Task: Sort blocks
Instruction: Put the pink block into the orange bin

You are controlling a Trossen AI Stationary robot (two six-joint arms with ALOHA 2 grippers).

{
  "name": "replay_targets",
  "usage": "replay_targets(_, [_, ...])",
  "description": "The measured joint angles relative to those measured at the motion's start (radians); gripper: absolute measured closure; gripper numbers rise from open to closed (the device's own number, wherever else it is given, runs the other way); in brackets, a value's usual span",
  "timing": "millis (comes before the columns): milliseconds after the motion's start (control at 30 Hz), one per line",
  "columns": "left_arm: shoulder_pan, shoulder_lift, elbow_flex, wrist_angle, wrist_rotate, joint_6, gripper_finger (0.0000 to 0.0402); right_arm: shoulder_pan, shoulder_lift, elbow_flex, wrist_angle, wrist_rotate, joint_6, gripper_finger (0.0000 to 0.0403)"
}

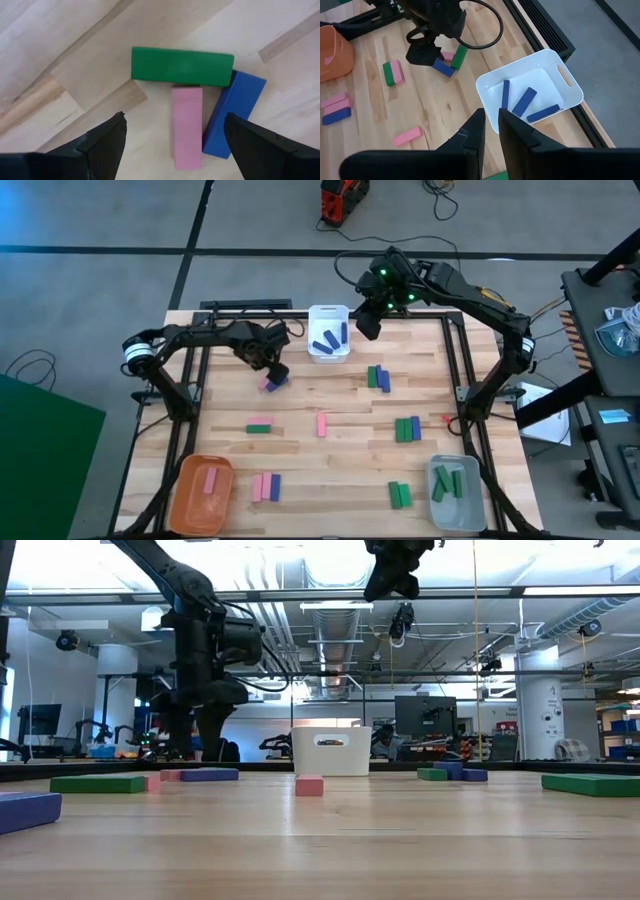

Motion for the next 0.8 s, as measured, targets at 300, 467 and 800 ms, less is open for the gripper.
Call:
replay_targets(300, [0.001, 0.0, -0.029, 0.052, -0.01, 0.001, 0.0096, 0.0, 0.0, 0.0, 0.0, 0.0, 0.002, 0.036])
replay_targets(467, [0.001, 0.0, -0.057, 0.076, -0.023, -0.017, 0.0096, 0.0, 0.0, 0.0, 0.0, 0.0, 0.0, 0.036])
replay_targets(800, [0.001, 0.0, -0.111, 0.124, -0.023, -0.049, 0.0102, 0.0, 0.0, 0.0, 0.001, 0.0, -0.002, 0.036])
